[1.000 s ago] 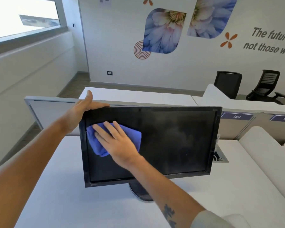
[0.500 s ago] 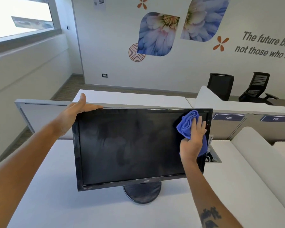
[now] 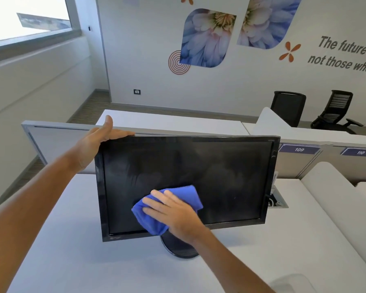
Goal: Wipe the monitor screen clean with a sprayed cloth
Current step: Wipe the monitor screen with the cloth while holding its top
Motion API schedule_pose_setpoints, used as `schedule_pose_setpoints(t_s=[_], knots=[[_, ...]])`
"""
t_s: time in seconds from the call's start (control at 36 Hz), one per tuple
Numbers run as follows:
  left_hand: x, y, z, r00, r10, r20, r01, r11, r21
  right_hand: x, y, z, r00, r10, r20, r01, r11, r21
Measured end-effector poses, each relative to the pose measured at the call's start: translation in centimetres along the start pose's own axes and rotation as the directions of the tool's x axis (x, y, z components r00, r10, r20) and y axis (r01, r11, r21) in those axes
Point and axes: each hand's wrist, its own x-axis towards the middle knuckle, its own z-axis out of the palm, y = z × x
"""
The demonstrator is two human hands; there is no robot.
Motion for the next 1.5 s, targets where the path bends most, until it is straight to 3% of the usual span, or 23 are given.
schedule_pose_setpoints(t_s=[0.06, 0.11, 0.17, 0.22, 0.28, 0.31, 0.36, 0.42, 0.47, 0.56, 0.67, 0.72, 0.78, 0.86, 0.92, 1.0, 1.08, 1.14, 1.19, 1.28, 1.33, 1.42, 1.5], knots=[[0.0, 0.1, 0.1, 1.000, 0.000, -0.002, 0.000, 1.000, -0.007, -0.8, 2.5, -1.2, 0.993, 0.100, -0.063, -0.098, 0.994, 0.041], [0.1, 0.1, 0.1, 1.000, -0.004, 0.003, 0.004, 1.000, -0.005, -2.7, 5.1, -2.2, 0.933, 0.310, -0.181, -0.300, 0.951, 0.081], [0.0, 0.2, 0.1, 1.000, -0.006, 0.003, 0.006, 1.000, 0.003, -5.3, 7.7, -3.2, 0.776, 0.568, -0.274, -0.551, 0.822, 0.144], [0.0, 0.2, 0.1, 1.000, -0.005, -0.002, 0.005, 1.000, 0.004, -7.5, 9.6, -4.1, 0.524, 0.802, -0.285, -0.781, 0.587, 0.213], [0.0, 0.2, 0.2, 1.000, -0.004, -0.004, 0.004, 1.000, -0.002, -8.7, 10.5, -4.5, 0.261, 0.927, -0.268, -0.887, 0.340, 0.313], [0.0, 0.2, 0.2, 1.000, -0.004, -0.002, 0.004, 1.000, -0.005, -8.9, 10.5, -4.4, 0.169, 0.951, -0.258, -0.893, 0.259, 0.368], [0.0, 0.3, 0.3, 1.000, 0.001, 0.008, -0.001, 1.000, -0.009, -8.5, 10.0, -4.2, 0.080, 0.968, -0.237, -0.875, 0.182, 0.449], [0.0, 0.3, 0.3, 1.000, 0.003, 0.020, -0.003, 1.000, -0.015, -7.1, 9.3, -4.1, 0.047, 0.972, -0.229, -0.851, 0.158, 0.500], [0.0, 0.3, 0.2, 1.000, 0.005, 0.022, -0.005, 1.000, -0.020, -4.9, 8.1, -4.3, 0.123, 0.967, -0.224, -0.846, 0.220, 0.485], [-0.2, 0.4, 0.0, 1.000, 0.002, 0.025, -0.002, 1.000, -0.020, -1.3, 4.8, -3.4, 0.483, 0.849, -0.212, -0.770, 0.528, 0.358], [-0.2, 0.5, 0.0, 1.000, -0.009, 0.007, 0.009, 1.000, -0.016, 1.9, -2.1, -0.1, 0.888, 0.442, -0.124, -0.379, 0.859, 0.343], [-0.2, 0.7, 0.1, 1.000, -0.022, 0.016, 0.022, 1.000, -0.009, 2.1, -3.7, 1.4, 0.988, 0.150, -0.037, -0.135, 0.954, 0.267], [-0.3, 0.9, 0.2, 0.999, -0.032, 0.023, 0.032, 0.999, -0.002, 2.6, -3.4, 1.5, 0.999, -0.037, 0.020, 0.033, 0.984, 0.176], [-0.4, 1.1, 0.2, 0.998, -0.060, 0.016, 0.060, 0.998, -0.001, 3.3, -1.3, 0.3, 0.996, -0.063, -0.066, 0.068, 0.995, 0.076], [-0.4, 1.1, 0.3, 0.996, -0.084, 0.009, 0.084, 0.996, 0.006, 4.1, 0.6, -0.9, 0.967, 0.113, -0.229, -0.096, 0.992, 0.083], [-0.3, 1.4, 0.4, 0.995, -0.100, 0.003, 0.100, 0.995, 0.003, 6.7, 3.3, -3.2, 0.734, 0.488, -0.473, -0.441, 0.871, 0.215], [-0.2, 1.3, 0.4, 0.994, -0.113, -0.006, 0.113, 0.994, 0.004, 9.0, 3.8, -4.3, 0.602, 0.599, -0.527, -0.554, 0.790, 0.264], [-0.2, 1.3, 0.3, 0.993, -0.113, -0.012, 0.113, 0.994, 0.009, 9.2, 2.4, -3.6, 0.636, 0.582, -0.507, -0.530, 0.807, 0.261], [-0.3, 1.2, 0.2, 0.994, -0.109, -0.017, 0.109, 0.994, 0.000, 8.8, 0.1, -2.1, 0.770, 0.489, -0.410, -0.417, 0.872, 0.257], [-0.6, 1.1, 0.1, 0.993, -0.111, -0.029, 0.111, 0.994, 0.003, 6.7, -3.7, 0.8, 0.977, 0.139, -0.161, -0.108, 0.976, 0.189], [-0.7, 1.0, 0.2, 0.994, -0.109, -0.024, 0.109, 0.994, 0.012, 4.6, -5.6, 2.3, 0.997, -0.071, -0.031, 0.075, 0.986, 0.146], [-0.8, 1.0, 0.2, 0.994, -0.106, -0.019, 0.106, 0.994, 0.027, 4.3, -4.8, 2.3, 0.972, -0.228, 0.052, 0.220, 0.967, 0.128], [-0.7, 1.2, 0.3, 0.992, -0.123, -0.027, 0.124, 0.992, 0.032, 6.5, -1.6, 0.0, 0.975, -0.218, -0.049, 0.219, 0.975, 0.024]])
